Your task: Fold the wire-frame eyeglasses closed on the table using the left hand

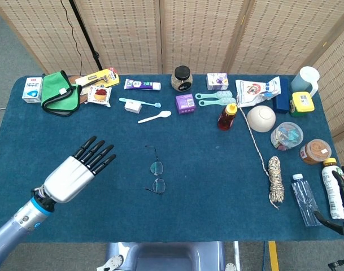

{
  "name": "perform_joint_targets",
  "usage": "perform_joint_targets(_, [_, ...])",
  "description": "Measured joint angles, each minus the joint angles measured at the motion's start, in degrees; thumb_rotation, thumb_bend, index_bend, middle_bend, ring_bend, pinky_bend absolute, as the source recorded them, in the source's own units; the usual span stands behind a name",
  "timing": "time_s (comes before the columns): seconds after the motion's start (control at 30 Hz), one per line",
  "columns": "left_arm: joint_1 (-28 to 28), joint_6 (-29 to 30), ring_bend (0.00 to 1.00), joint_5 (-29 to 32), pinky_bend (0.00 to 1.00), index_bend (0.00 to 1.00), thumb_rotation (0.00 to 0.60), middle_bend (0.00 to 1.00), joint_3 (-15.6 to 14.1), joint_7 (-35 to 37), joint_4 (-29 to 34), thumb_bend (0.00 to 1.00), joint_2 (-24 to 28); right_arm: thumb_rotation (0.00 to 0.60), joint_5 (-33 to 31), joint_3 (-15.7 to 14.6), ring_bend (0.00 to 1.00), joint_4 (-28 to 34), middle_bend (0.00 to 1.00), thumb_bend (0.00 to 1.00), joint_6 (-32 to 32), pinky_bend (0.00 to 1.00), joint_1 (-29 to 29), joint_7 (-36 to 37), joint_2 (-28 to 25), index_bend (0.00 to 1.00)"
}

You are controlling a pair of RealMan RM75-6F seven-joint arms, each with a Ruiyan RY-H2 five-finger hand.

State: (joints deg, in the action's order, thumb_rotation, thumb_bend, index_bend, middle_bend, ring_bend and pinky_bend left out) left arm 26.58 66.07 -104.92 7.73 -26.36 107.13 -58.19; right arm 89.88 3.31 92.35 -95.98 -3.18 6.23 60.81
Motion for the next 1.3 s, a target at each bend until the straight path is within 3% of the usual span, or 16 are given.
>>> perform_joint_targets(0.5, [10.25, -13.95, 0.00, 1.21, 0.00, 0.07, 0.600, 0.01, 1.02, -12.82, -0.21, 0.30, -8.30, 0.600, -0.57, 0.17, 0.00, -0.26, 0.00, 0.02, -0.90, 0.02, -0.99, 0.60, -0.12, 0.06])
perform_joint_targets(0.97, [12.43, -18.72, 0.00, 6.85, 0.00, 0.06, 0.600, 0.01, -0.49, -23.27, 1.96, 0.30, -12.36, 0.600, -0.81, 0.33, 0.00, -1.54, 0.00, 0.02, -1.48, 0.02, -1.72, 2.64, -0.32, 0.06])
perform_joint_targets(1.3, [13.67, -21.10, 0.00, 13.06, 0.00, 0.05, 0.600, 0.01, -1.12, -35.09, 1.56, 0.30, -18.11, 0.600, -1.23, 0.29, 0.00, -3.37, 0.00, 0.02, -2.23, 0.02, -2.71, 4.90, -0.25, 0.06])
